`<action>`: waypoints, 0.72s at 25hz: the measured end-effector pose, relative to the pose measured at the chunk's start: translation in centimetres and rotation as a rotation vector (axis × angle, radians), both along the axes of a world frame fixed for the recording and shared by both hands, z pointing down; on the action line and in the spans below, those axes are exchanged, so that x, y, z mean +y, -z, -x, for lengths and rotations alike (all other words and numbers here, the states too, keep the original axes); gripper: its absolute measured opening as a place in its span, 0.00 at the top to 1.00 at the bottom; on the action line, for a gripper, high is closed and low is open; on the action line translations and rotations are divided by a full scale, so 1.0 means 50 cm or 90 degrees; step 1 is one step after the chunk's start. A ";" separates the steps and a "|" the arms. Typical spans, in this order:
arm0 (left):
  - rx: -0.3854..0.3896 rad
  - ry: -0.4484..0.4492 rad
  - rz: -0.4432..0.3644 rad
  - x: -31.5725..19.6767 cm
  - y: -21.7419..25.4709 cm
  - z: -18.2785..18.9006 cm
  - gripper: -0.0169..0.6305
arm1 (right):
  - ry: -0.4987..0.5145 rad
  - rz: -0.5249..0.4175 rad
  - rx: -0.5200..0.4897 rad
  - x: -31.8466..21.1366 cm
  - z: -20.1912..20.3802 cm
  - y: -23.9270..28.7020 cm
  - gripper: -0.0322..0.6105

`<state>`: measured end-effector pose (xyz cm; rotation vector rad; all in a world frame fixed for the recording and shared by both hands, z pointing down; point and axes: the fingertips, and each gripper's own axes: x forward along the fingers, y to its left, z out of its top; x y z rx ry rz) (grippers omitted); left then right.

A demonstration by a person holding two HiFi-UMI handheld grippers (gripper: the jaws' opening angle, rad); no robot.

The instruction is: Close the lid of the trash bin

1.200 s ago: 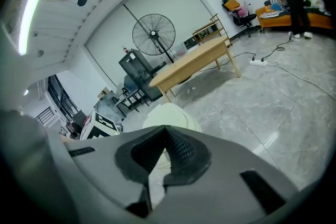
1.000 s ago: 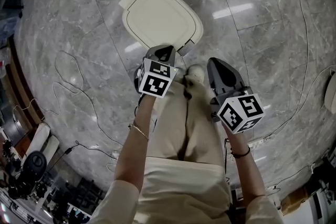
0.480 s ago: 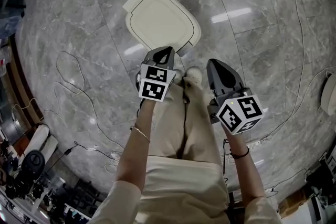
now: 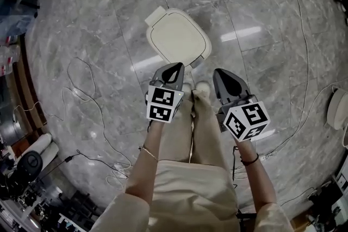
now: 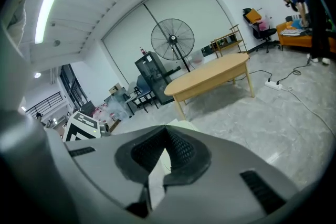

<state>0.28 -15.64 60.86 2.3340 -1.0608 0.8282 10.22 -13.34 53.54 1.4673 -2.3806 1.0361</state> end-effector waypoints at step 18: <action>0.072 0.003 -0.148 0.019 0.356 0.018 0.94 | 0.092 -0.115 0.082 -0.041 0.047 0.246 0.94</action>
